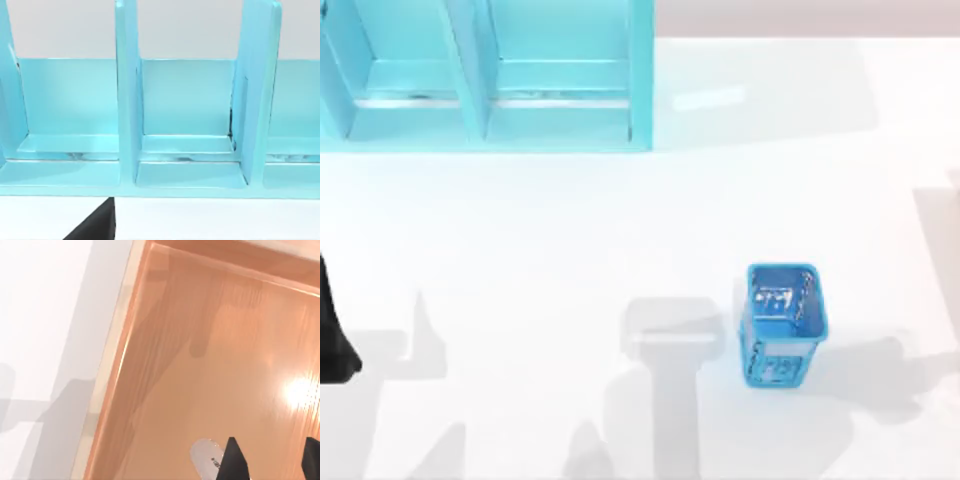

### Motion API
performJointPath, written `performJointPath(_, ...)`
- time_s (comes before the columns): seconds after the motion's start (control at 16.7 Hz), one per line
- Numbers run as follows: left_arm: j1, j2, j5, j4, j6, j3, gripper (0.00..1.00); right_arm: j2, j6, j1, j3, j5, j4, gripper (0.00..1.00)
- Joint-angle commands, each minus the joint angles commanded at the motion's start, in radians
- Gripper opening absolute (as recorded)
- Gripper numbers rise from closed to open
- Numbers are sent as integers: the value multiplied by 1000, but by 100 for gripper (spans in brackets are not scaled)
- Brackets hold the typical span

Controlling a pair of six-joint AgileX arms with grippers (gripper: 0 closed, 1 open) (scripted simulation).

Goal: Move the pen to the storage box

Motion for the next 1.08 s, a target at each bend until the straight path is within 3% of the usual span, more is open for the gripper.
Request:
performJointPath(0.36, 0, 0, 0, 0, 0, 0, 100, -8, 6, 4, -16, 4, 15, 0)
performJointPath(0.72, 0, 0, 0, 0, 0, 0, 100, -18, 20, 17, -242, 10, 227, 0)
performJointPath(1.08, 0, 0, 0, 0, 0, 0, 100, -20, 23, 22, -276, 13, 260, 0)
